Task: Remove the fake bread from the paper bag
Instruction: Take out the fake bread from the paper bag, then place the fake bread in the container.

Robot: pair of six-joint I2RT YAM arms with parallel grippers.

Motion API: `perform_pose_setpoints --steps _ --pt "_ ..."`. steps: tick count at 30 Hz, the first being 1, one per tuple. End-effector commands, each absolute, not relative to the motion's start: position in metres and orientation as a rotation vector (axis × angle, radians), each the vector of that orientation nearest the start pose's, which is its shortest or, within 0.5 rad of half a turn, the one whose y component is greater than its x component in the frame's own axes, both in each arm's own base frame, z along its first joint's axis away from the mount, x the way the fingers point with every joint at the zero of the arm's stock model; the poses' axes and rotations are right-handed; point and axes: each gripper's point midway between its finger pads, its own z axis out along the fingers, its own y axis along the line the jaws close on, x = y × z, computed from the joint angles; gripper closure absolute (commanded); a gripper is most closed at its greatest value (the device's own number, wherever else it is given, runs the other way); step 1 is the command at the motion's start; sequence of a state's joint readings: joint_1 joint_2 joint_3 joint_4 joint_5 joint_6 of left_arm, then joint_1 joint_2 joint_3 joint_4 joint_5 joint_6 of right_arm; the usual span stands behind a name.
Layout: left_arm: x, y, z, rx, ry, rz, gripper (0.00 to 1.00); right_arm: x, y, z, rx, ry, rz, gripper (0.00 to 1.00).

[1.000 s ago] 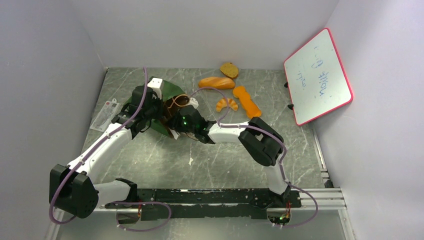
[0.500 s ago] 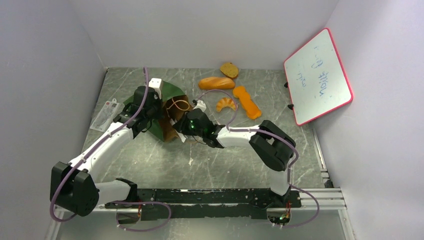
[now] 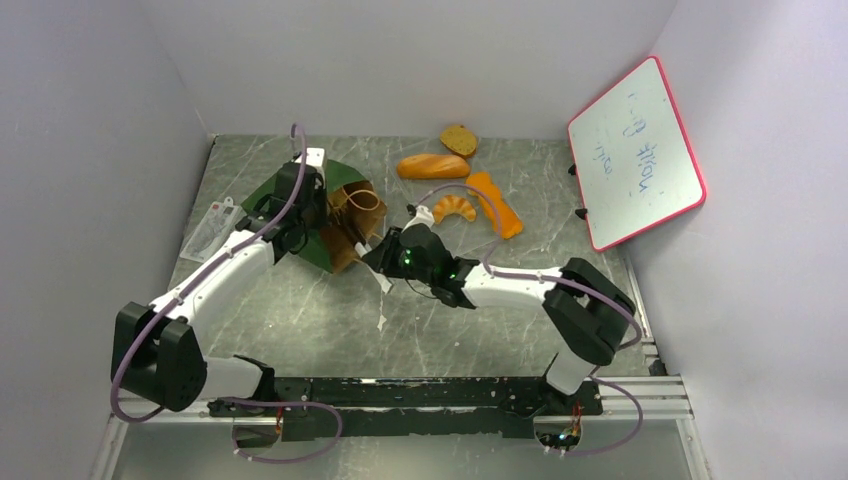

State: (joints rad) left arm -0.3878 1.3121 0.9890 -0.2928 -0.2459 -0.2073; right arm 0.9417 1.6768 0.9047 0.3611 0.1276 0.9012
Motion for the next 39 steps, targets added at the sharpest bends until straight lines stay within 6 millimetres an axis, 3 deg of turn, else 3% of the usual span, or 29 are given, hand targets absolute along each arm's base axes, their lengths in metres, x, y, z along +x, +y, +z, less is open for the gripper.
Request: perform_pose_setpoints --steps 1,13,21,29,39 --pt "0.384 -0.115 0.19 0.015 2.107 -0.076 0.93 0.275 0.387 0.15 0.06 2.081 1.059 1.0" --pt "0.41 -0.12 0.194 -0.024 2.084 -0.066 0.93 0.249 0.346 0.163 0.076 2.097 1.022 1.0" --pt "0.428 -0.12 0.194 -0.059 2.08 -0.058 0.93 0.241 0.316 0.176 0.117 2.086 0.954 1.0" --pt "0.446 -0.117 0.193 -0.077 2.09 -0.03 0.93 0.24 0.294 0.185 0.165 2.067 0.893 1.0" --pt "0.453 -0.109 0.184 -0.089 2.096 -0.036 0.93 0.247 0.269 0.193 0.216 2.053 0.774 1.0"
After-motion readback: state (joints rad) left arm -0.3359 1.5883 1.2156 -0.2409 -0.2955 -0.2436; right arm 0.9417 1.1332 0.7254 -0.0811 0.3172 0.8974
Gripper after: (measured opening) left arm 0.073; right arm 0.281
